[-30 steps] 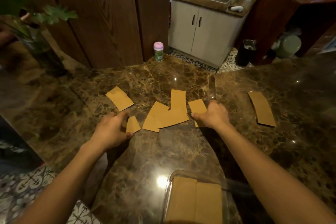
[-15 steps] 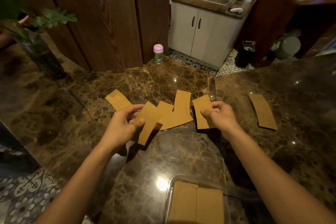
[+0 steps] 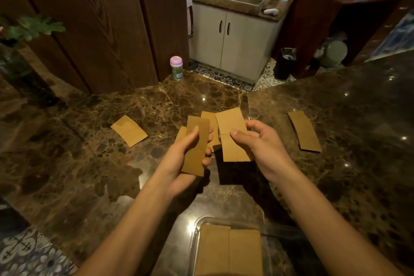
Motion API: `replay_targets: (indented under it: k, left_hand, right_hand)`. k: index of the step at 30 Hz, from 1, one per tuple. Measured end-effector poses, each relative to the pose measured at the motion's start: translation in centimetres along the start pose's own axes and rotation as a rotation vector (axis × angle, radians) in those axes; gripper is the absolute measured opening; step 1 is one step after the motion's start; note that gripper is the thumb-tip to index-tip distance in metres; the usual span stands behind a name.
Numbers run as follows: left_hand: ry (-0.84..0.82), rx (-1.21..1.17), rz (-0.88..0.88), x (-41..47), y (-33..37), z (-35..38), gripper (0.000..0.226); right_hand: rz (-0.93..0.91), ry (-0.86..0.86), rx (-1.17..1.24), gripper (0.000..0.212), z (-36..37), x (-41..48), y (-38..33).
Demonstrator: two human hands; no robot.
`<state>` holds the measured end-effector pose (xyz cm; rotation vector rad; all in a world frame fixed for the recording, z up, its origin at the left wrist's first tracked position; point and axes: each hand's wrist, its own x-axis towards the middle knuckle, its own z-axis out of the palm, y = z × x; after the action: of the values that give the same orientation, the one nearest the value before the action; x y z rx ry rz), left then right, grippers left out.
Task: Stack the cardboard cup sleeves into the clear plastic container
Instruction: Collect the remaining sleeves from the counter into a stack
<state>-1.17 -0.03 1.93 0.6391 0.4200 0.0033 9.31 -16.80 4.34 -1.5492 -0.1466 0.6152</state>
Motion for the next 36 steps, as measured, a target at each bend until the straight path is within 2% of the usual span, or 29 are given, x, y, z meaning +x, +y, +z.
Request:
replay_targets:
  k: [2, 4, 11, 14, 17, 21, 23, 26, 28, 30, 36]
  left_hand:
    - [0.073, 0.093, 0.014, 0.1, -0.5, 1.1, 0.033]
    - [0.122, 0.212, 0.050, -0.1, -1.0, 1.9, 0.024]
    - [0.161, 0.365, 0.253, 0.7, -2.3, 2.9, 0.020]
    - [0.237, 0.528, 0.343, 1.4, -2.9, 3.1, 0.032]
    - [0.264, 0.795, 0.398, 2.6, -3.5, 3.3, 0.047]
    - [0.270, 1.105, 0.386, 3.8, -3.5, 2.4, 0.044]
    - [0.261, 1.262, 0.453, 4.5, -2.9, 1.2, 0.045]
    - [0.262, 1.651, 0.515, 6.2, -1.6, -1.6, 0.034]
    - [0.234, 1.947, 0.443, 7.0, -1.0, -3.2, 0.055]
    - [0.202, 2.073, 0.436, 7.4, -1.1, -4.3, 0.066]
    - [0.117, 2.132, 0.631, 7.8, -2.0, -5.1, 0.027]
  right_hand:
    - [-0.011, -0.028, 0.050, 0.034, -0.1, -0.6, -0.2]
    - [-0.026, -0.037, 0.062, 0.036, -0.2, -1.1, -0.3]
    - [-0.079, 0.024, -0.009, 0.033, 0.1, -1.8, 0.3]
    - [-0.095, 0.040, -0.093, 0.032, 0.9, -1.8, 0.9]
    - [-0.093, 0.012, -0.170, 0.033, 2.0, -1.4, 1.8]
    - [-0.068, 0.039, -0.112, 0.030, 1.9, -0.4, 2.4]
    - [-0.049, 0.091, -0.128, 0.027, 1.3, 0.0, 2.6]
    - [-0.018, 0.167, -0.217, 0.029, 0.0, 0.7, 3.2]
    - [0.017, 0.197, -0.237, 0.035, -0.8, 1.1, 3.6]
    - [0.043, 0.218, -0.245, 0.039, -1.4, 1.3, 4.0]
    - [0.112, 0.231, -0.195, 0.040, -2.1, 1.7, 4.5]
